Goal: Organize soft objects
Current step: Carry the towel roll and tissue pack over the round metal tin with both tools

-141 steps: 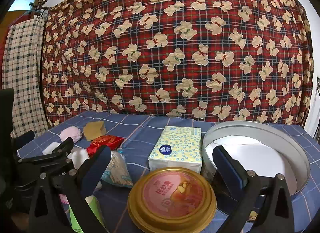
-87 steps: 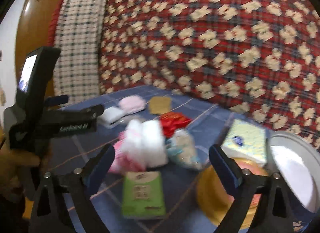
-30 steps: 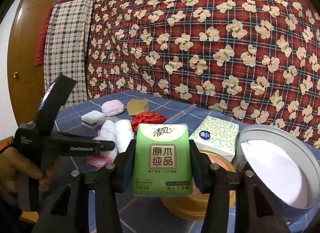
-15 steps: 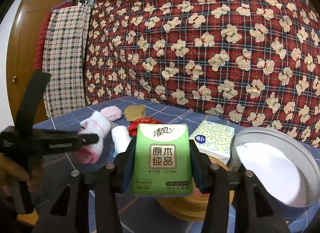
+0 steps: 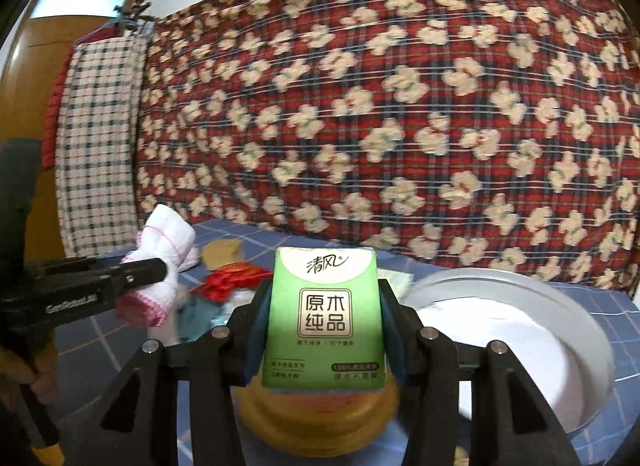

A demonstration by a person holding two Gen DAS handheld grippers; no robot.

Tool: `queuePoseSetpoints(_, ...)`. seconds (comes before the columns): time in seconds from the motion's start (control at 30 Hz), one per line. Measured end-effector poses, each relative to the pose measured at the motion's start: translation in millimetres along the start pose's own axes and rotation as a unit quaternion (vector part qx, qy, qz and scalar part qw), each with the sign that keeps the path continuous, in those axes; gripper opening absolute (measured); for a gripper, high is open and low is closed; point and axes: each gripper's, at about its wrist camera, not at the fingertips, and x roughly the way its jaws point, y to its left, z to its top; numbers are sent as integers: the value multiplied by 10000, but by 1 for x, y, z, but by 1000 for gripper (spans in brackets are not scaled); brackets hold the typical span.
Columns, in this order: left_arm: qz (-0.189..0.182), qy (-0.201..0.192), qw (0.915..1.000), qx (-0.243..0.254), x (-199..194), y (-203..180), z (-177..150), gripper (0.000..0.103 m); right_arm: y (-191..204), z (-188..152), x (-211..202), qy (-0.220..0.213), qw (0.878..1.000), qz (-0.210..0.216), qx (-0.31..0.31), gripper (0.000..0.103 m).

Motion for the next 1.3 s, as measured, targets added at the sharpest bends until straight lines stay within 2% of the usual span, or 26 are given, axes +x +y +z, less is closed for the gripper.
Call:
queuePoseSetpoints(0.2, -453, -83, 9987, 203, 11, -42, 6, 27, -43, -3, -2, 64, 9987, -437, 247, 52)
queuePoseSetpoints(0.33, -696, -113, 9968, 368, 20, -73, 10, 27, -71, -5, -4, 130, 9949, -953, 306, 52)
queuePoseSetpoints(0.5, -1039, -193, 9919, 704, 30, -117, 15, 27, -108, -8, -6, 231, 9848, -1685, 359, 52)
queuePoseSetpoints(0.7, -1423, -251, 9847, 975, 43, -167, 18, 27, -142, -11, -14, 234, 9736, -2256, 270, 52)
queuePoseSetpoints(0.87, -1676, -297, 9776, 1240, 52, -208, 14, 27, -165, -16, -14, 402, 9699, -2358, 465, 52)
queuePoseSetpoints(1.03, -1737, -179, 9744, 1414, 69, -236, 7, 27, -178, -22, -8, 650, 9650, -2488, 508, 52)
queuePoseSetpoints(1.3, -1785, 55, 9720, 1527, 88, -252, -7, 27, -187, -30, 5, 1028, 9624, -2434, 628, 52)
